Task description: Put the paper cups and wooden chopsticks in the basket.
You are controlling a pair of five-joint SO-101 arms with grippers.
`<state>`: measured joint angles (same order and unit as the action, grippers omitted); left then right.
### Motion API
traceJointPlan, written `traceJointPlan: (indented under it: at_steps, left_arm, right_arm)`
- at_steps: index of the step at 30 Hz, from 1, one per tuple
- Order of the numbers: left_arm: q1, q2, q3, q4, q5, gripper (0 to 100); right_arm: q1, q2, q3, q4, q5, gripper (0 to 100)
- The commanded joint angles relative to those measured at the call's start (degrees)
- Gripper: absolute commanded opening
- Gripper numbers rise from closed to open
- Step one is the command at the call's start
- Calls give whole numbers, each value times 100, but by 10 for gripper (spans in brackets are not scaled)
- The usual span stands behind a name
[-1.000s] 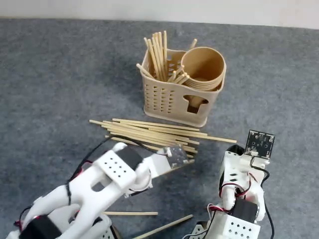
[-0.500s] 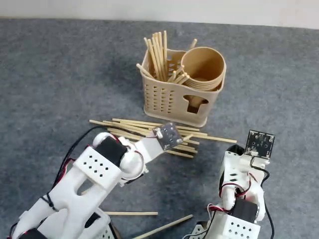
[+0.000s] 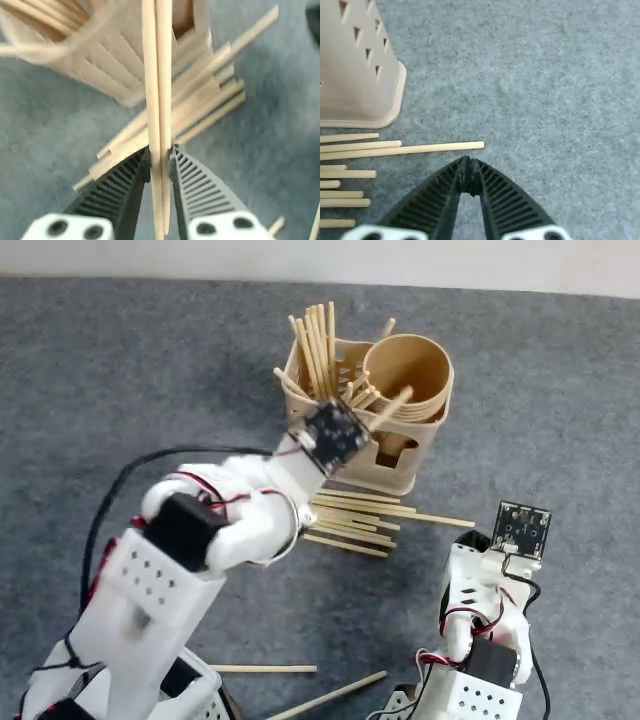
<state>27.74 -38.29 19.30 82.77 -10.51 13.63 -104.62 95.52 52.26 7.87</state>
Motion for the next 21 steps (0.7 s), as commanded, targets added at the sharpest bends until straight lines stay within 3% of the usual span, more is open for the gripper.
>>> traceJointPlan:
  at_steps: [1,7,9,14,21]
  left_arm:
    - [-84,-163,-1086,-18,457,6]
    - [-75,-136,-2167,-44,1231,6]
    - [-84,-136,-2360,-387,1398,6]
    - [-92,-127,-2088,-1864,1582,6]
    - [-479,-127,-1042,-4527,1829,6]
  right_arm:
    - [48,-66,602,-127,-18,5]
    - [48,-66,602,-127,-18,5]
    - [48,-66,602,-127,-18,5]
    - [48,-66,602,-127,-18,5]
    - [48,-66,602,-127,-18,5]
